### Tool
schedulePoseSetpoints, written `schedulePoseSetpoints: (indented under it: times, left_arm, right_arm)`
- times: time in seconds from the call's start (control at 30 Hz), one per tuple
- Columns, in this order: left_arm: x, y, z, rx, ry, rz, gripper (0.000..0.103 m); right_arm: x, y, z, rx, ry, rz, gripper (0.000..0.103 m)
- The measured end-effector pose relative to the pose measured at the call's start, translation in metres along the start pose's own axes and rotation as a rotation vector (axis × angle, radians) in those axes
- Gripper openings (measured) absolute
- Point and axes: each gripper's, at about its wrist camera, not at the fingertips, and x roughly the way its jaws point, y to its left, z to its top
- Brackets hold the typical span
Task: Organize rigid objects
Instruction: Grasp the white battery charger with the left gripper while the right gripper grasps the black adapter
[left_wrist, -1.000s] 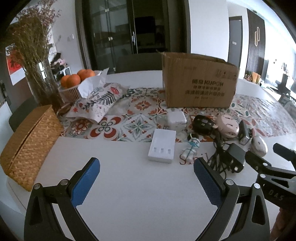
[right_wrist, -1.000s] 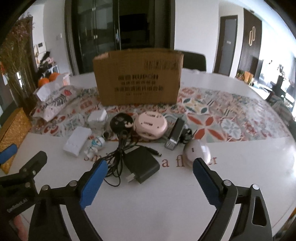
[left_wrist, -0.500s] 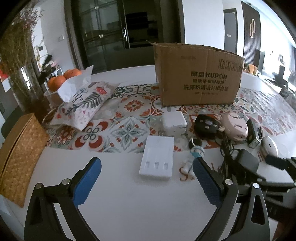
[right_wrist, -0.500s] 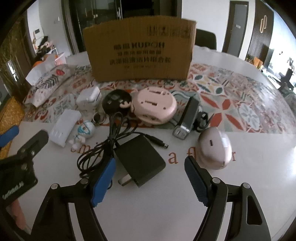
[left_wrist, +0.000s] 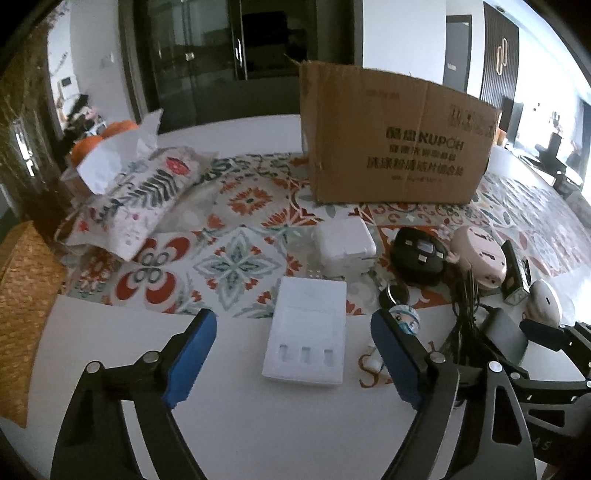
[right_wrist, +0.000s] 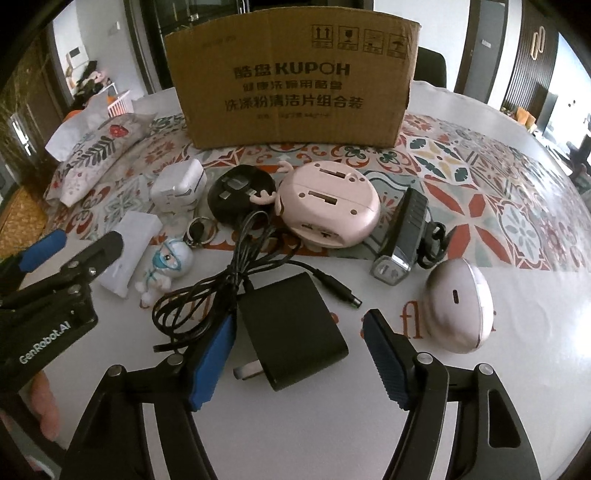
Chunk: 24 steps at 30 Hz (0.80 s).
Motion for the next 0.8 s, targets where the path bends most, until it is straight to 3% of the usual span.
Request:
schedulePoseSetpoints:
  times: [0.27, 0.4, 0.6, 0.8]
  left_arm:
    - [0.018, -0.001, -0.002, 0.021, 0.043, -0.030, 0.076]
    - [0.026, 0.001, -0.003, 0.003, 0.064, -0.040, 0.067]
    - [0.032, -0.002, -0.007, 0.019, 0.070, -0.051, 0.049]
    - [0.027, -0.001, -0.008, 0.019, 0.062, -0.061, 0.048]
  right_arm:
    - [0.004, 0.002, 0.002, 0.017, -0.005, 0.007, 0.063]
    - [0.006, 0.005, 0.002, 0.015, -0.007, 0.006, 0.053]
    - [0.006, 0.005, 0.002, 0.023, -0.020, 0.004, 0.053]
    - [0.005, 0.003, 0.001, 0.039, -0.026, 0.011, 0.052]
